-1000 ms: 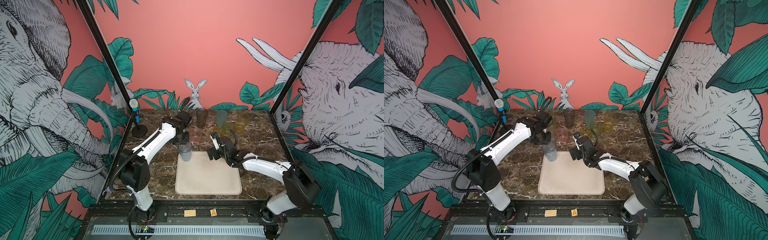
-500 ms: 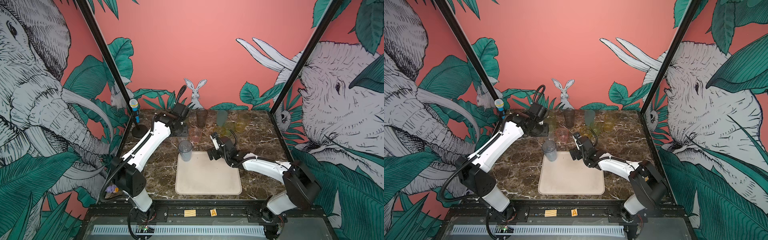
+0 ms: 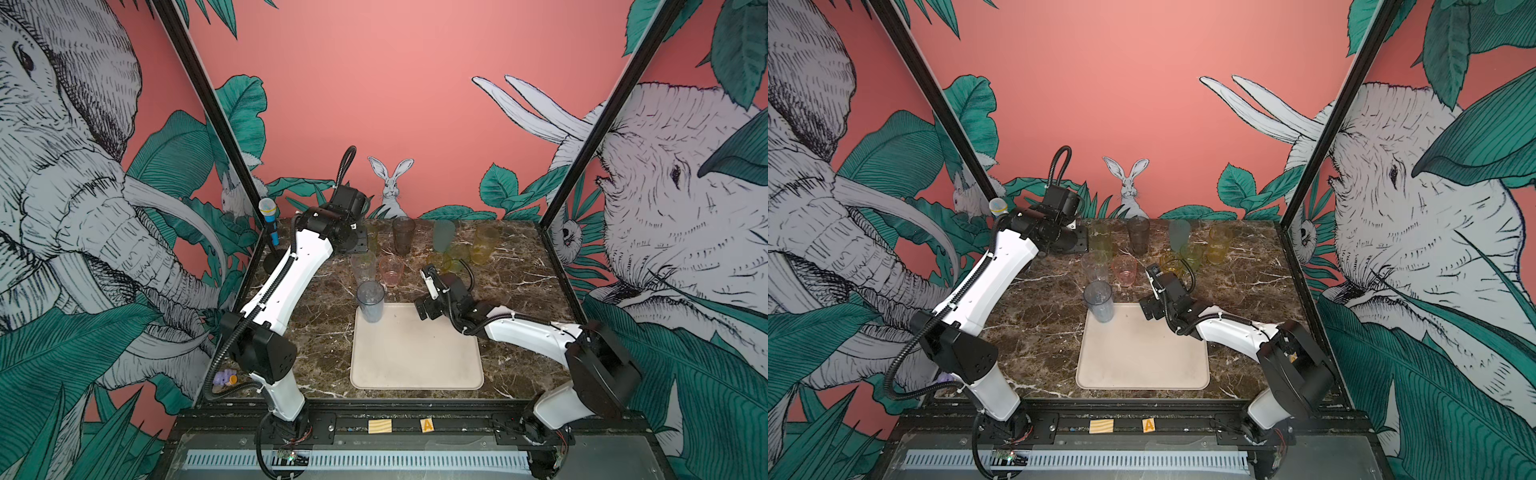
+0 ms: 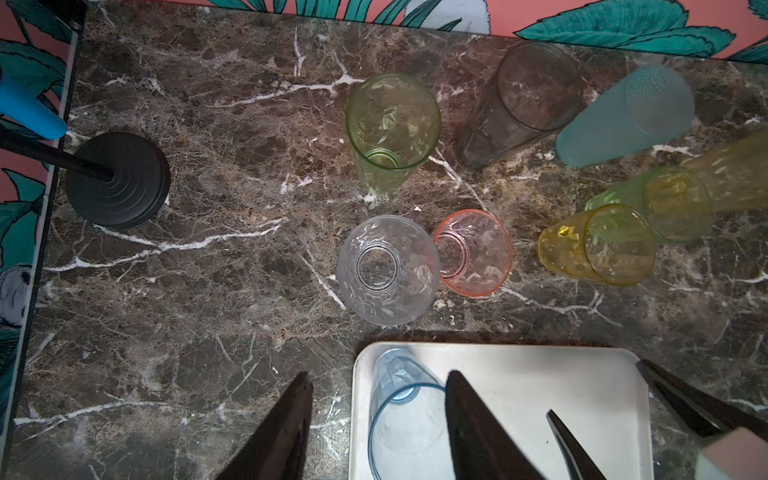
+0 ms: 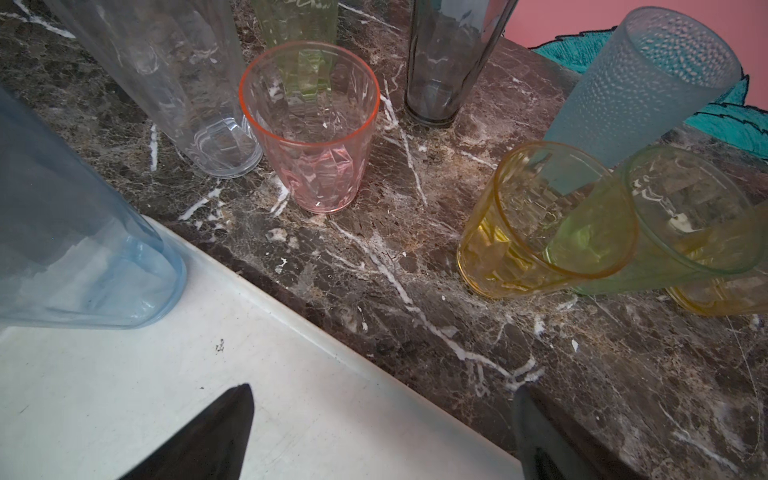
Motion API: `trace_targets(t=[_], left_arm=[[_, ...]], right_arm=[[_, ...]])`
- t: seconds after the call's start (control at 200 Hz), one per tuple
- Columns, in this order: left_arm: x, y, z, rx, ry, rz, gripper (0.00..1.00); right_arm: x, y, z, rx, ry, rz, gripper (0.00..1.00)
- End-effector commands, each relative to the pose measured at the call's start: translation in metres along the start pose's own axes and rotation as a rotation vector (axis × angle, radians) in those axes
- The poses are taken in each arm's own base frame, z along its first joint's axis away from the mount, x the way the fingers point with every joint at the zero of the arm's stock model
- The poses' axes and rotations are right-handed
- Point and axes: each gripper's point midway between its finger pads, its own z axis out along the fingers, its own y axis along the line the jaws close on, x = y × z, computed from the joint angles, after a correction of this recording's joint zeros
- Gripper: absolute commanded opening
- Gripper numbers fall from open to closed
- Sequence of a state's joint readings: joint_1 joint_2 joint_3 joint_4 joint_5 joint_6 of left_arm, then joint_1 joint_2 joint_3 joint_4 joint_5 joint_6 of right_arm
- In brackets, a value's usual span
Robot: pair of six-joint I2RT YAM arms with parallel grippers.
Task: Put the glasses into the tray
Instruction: 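Raise the left gripper and move it over the green cup, then lower the open left gripper around the green cup's rim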
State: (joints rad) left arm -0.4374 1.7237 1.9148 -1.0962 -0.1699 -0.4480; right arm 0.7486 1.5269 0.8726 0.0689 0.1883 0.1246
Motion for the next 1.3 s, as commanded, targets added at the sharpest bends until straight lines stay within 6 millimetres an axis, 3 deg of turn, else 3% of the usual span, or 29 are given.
trace_targets(t=[0.0,0.17,0.625,1.29], left_arm=[[-0.012,0.008,0.000,0.011,-0.019,-0.032,0.55],[-0.028,0.016,0.016,0.004,-0.029,-0.061,0.55],[-0.057,0.010,0.072,-0.005,-0.016,-0.079,0.55],[-0.068,0.016,0.136,-0.043,0.014,-0.107,0.56]], right_arm=[[-0.019,0.002,-0.007,0.000,-0.055,-0.002,0.99],[-0.019,0.002,-0.006,0.001,-0.054,-0.002,0.99],[-0.018,0.002,-0.006,0.004,-0.051,-0.005,0.99],[-0.017,0.002,-0.004,0.006,-0.043,-0.009,0.99]])
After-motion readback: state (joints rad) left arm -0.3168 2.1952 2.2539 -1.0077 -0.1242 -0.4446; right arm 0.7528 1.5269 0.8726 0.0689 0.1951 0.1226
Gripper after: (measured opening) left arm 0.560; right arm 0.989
